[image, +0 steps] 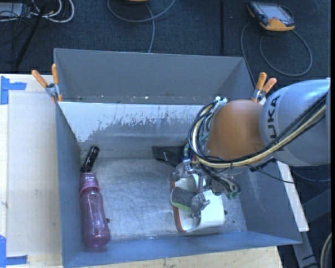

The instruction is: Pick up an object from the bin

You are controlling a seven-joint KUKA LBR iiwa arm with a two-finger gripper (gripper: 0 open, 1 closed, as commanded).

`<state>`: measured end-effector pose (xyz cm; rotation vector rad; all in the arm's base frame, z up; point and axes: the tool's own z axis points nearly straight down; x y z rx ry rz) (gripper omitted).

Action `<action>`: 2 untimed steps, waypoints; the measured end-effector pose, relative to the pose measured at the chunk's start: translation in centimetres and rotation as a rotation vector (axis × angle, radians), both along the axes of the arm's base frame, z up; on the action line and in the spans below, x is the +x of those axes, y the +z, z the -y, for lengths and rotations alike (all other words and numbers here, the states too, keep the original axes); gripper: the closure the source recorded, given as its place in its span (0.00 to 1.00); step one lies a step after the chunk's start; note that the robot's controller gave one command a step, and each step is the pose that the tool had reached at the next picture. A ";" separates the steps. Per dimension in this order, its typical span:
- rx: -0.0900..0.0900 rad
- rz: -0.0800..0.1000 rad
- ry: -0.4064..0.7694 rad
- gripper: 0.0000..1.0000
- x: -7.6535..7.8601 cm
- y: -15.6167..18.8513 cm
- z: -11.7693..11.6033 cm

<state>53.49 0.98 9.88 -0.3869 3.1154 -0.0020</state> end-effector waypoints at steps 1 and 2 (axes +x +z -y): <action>0.003 0.003 0.048 1.00 -1.8 -2.6 1.9; 0.003 0.003 0.048 1.00 -1.8 -2.6 1.9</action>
Offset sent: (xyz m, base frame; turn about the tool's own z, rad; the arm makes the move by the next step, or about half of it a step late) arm 0.0000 0.0000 0.0000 0.0000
